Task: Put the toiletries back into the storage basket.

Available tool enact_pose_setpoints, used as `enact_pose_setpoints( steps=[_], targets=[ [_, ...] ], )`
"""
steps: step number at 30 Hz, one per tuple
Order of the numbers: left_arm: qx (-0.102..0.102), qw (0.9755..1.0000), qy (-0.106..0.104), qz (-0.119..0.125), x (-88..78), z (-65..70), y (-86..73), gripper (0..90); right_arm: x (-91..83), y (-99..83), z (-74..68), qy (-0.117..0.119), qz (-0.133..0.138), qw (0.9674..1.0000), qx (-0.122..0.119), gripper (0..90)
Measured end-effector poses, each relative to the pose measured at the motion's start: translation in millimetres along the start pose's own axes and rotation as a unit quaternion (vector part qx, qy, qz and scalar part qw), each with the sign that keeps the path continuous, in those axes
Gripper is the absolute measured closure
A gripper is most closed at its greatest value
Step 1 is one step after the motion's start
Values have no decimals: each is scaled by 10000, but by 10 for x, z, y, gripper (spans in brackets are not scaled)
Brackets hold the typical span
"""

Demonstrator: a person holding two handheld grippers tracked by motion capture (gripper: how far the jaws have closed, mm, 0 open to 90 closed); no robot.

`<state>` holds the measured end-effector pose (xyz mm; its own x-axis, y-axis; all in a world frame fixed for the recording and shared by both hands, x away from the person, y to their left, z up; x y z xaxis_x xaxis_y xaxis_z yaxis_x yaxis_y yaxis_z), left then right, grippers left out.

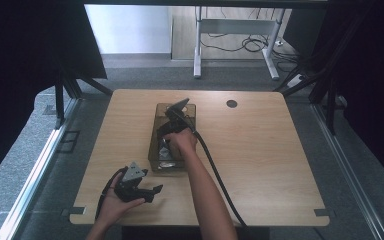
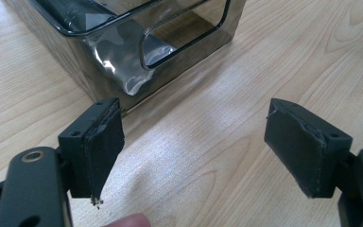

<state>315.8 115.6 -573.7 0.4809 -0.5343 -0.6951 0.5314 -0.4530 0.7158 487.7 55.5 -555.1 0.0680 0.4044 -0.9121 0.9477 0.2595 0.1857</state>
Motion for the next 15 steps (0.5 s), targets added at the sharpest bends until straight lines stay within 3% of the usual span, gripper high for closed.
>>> enact_pose_setpoints(
  steps=[2, 3, 5, 6, 8, 9, 11, 12, 13, 14, 15],
  targets=[
    [-26, 10000, 17, 4, 2, -4, 0, 206, -44, 7, -2, 22, 47, 10000, -55, 344],
    [-36, 10000, 31, 9, 1, -11, 2, 206, -173, 14, 0, 77, 208, 9994, -260, 346],
    [-37, 10000, 40, 8, 2, -12, 3, 206, -216, 10, 5, 86, 263, 9991, -333, 348],
    [-30, 10000, 49, -1, 2, -7, 3, 206, -329, -28, 23, 138, 418, 9973, -593, 349],
    [-28, 10000, 54, 0, 1, -4, 5, 206, -361, -46, 33, 143, 474, 9964, -694, 349],
    [-25, 10000, 60, -6, -8, 1, 11, 206, -447, -120, 77, 148, 635, 9928, -1009, 359],
    [-40, 10000, 40, 21, -19, 9, 22, 206, -512, -199, 106, 227, 745, 9890, -1261, 366],
    [-40, 10000, 40, 21, -19, 9, 22, 206, -512, -199, 106, 227, 745, 9890, -1261, 366],
    [-37, 10000, 51, 26, -25, 9, 24, 206, -548, -250, 131, 285, 804, 9868, -1374, 373],
    [-41, 10000, 70, 39, -32, 5, 28, 206, -637, -376, 198, 383, 949, 9817, -1605, 384],
    [-41, 10000, 70, 39, -32, 5, 28, 206, -662, -420, 228, 380, 996, 9803, -1660, 387]
  ],
)
Point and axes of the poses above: each handheld gripper's, and its own axes: x roughly forward along the jaws, y roughly out of its top, z roughly to its right, the point moved 10 cm from there along x, roughly forward along the jaws, and after that the axes turned 4 degrees about -z, right-handed, at the moved point
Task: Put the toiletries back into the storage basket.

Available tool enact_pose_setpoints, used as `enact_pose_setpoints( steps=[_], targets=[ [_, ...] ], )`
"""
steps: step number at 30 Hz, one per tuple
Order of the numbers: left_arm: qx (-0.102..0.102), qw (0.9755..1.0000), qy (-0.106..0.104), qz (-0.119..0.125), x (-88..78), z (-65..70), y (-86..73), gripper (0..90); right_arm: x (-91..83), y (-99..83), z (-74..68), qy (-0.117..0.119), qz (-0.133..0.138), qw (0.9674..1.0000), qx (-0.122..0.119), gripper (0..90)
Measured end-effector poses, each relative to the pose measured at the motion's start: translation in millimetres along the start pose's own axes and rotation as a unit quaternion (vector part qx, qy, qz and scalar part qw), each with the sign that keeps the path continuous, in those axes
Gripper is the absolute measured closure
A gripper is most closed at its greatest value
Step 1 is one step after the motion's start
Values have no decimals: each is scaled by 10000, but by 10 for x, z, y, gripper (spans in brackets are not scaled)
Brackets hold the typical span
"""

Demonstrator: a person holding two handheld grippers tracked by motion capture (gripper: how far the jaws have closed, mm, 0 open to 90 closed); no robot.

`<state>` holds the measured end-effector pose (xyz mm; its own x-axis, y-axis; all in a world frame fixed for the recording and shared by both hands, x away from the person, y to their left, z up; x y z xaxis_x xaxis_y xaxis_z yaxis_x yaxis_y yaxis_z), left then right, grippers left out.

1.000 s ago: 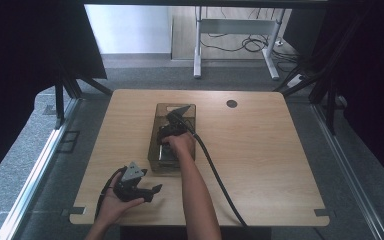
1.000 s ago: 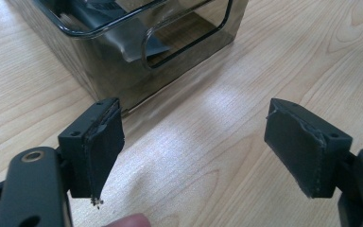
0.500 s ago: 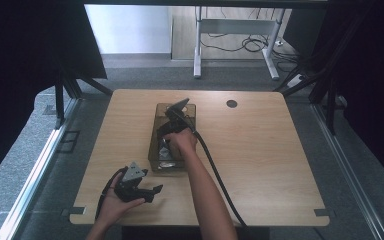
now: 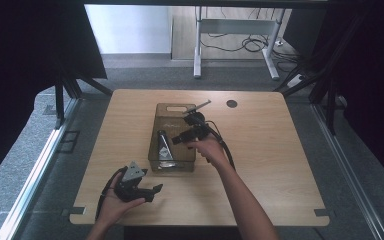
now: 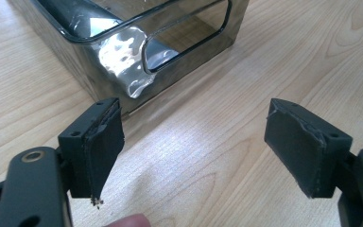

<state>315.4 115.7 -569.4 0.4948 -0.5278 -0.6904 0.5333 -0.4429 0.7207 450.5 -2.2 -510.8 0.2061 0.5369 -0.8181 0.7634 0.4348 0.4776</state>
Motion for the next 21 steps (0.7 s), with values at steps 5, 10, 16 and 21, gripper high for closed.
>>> enact_pose_setpoints(
  steps=[5, 10, 16, 21],
  targets=[
    [-35, 10000, 20, -7, -6, 5, -28, 206, -228, -280, 121, -114, 278, 9988, -395, 403],
    [-64, 10000, 31, -4, -22, 13, -51, 206, -514, -782, 406, -311, 684, 9954, -593, 413],
    [-92, 9999, 115, -66, -11, -8, -76, 206, -647, -1156, 657, -290, 1041, 9931, -461, 413],
    [-115, 9997, 195, -61, 1, -27, -88, 206, -744, -1479, 861, -486, 1214, 9903, -462, 418]
  ],
)
Point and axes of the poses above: each handheld gripper's, and its own axes: x roughly forward along the jaws, y roughly out of its top, z roughly to its right, the point moved 10 cm from there along x, roughly forward along the jaws, and after that the axes turned 4 degrees about -z, right-handed, at the moved point
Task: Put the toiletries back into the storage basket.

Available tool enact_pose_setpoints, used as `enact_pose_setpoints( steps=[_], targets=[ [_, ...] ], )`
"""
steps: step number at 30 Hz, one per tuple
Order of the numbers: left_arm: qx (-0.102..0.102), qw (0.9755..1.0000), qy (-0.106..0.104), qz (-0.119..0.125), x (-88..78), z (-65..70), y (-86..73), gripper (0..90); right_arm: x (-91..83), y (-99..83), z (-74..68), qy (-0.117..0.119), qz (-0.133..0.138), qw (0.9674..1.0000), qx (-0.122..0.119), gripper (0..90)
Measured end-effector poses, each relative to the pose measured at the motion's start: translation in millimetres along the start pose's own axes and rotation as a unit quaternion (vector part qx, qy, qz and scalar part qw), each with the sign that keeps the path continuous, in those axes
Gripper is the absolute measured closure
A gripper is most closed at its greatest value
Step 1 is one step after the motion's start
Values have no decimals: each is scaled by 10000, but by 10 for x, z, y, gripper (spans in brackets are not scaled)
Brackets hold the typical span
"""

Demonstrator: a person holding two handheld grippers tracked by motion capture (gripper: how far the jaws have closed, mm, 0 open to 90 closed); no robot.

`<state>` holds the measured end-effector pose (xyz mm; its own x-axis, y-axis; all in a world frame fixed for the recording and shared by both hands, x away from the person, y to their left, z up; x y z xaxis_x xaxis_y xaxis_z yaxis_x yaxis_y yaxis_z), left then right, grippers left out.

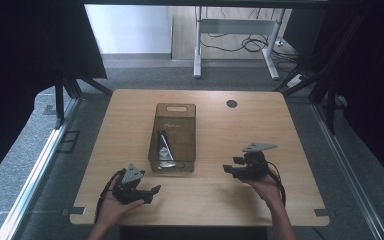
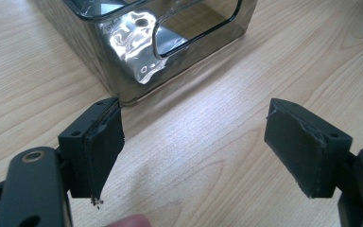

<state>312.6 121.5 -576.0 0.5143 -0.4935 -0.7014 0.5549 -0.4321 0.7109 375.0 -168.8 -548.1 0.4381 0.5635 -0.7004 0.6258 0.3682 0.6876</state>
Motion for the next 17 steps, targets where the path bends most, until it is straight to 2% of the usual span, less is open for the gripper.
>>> enact_pose_setpoints(
  steps=[1, 2, 3, 5, 6, 13, 15, 16, 17],
  targets=[
    [3, 10000, 4, 1, 3, -1, 0, 206, -30, -85, 58, -11, -32, 10000, -61, 418],
    [-4, 10000, -2, 3, 4, 1, 0, 206, -30, -85, 58, -11, -32, 10000, -61, 418],
    [-6, 10000, 1, -6, 3, 11, -1, 207, -71, -141, 137, -101, -81, 9999, -67, 419],
    [-11, 10000, -2, -4, 2, 20, -1, 206, -81, -148, 148, -87, -62, 9999, -44, 418],
    [8, 10000, 0, -11, 2, 33, -3, 206, -99, -181, 196, -31, -5, 10000, 76, 418],
    [74, 10000, -45, -31, -2, 83, -10, 206, -71, -261, 249, -186, -52, 9998, 52, 404],
    [78, 9999, -82, 6, -18, 90, 4, 206, -63, -299, 277, -256, -87, 9996, 76, 395],
    [51, 9999, -91, 38, -24, 82, 5, 206, -58, -352, 335, -383, -137, 9991, 112, 392],
    [51, 9999, -91, 38, -24, 82, 5, 206, -58, -352, 335, -383, -137, 9991, 112, 392]
  ],
)
Point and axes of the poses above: each handheld gripper's, and its own axes: x roughly forward along the jaws, y roughly out of its top, z roughly to its right, the point moved 10 cm from there along x, roughly forward along the jaws, and after that the axes turned 4 degrees about -z, right-handed, at the moved point
